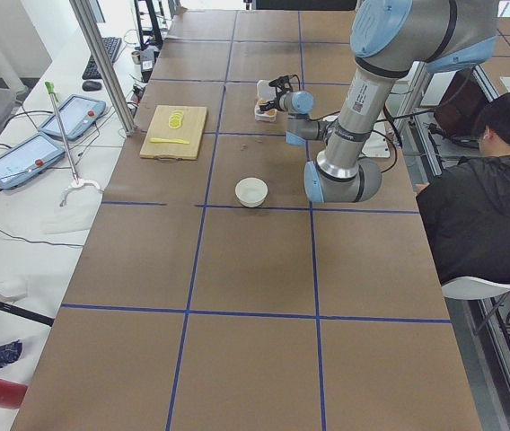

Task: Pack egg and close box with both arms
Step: 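Lower the egg into the empty carton cup and open the left gripper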

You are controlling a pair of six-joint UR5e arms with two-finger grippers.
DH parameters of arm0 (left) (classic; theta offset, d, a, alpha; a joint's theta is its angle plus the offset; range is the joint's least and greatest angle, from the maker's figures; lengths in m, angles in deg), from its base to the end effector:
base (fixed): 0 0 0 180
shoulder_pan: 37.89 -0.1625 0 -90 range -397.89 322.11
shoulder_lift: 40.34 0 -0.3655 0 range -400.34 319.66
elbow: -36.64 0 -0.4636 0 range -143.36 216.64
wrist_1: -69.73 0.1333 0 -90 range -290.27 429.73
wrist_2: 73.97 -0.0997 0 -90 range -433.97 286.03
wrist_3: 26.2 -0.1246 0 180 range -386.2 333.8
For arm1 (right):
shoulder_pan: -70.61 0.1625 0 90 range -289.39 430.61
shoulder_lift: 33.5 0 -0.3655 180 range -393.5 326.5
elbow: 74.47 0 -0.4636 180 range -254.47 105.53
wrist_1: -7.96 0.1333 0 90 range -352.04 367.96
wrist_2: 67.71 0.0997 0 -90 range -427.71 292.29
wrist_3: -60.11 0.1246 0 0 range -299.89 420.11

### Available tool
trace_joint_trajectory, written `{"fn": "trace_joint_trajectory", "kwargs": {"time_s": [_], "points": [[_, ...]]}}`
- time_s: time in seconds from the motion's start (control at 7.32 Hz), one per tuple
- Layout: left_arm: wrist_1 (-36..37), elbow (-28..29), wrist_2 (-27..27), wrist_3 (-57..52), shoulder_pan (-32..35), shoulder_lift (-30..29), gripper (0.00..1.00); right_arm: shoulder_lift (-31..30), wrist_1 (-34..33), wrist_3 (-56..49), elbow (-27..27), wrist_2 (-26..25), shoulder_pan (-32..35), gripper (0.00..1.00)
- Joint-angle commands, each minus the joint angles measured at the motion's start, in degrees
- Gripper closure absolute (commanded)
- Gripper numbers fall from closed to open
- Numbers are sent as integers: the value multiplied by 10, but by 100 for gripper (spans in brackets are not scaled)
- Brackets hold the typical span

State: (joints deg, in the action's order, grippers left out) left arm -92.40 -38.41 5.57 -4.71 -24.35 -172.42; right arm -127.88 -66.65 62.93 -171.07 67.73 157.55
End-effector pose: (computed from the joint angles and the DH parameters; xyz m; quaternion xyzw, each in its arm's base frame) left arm 0.7047 -0.3301 0.1043 0.5425 0.5336 0.2361 0.6043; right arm 0.0147 -0.5584 0.5621 0.1214 -0.3884 -0.0610 0.9114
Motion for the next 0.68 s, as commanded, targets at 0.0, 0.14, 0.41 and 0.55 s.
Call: {"fn": "trace_joint_trajectory", "kwargs": {"time_s": [0.0, 0.14, 0.41, 0.55], "points": [[1, -18, 4, 7, 2, 0, 1, 0, 1, 0, 0, 1, 1, 0], [7, -34, 24, 27, 5, 1, 1, -2, 0, 0, -1, 1, 1, 0], [86, -85, 60, 56, 14, 8, 1, -6, 1, 0, -2, 3, 1, 0], [186, -151, 64, 63, 23, 35, 1, -7, 1, -1, -1, 3, 1, 0]]}}
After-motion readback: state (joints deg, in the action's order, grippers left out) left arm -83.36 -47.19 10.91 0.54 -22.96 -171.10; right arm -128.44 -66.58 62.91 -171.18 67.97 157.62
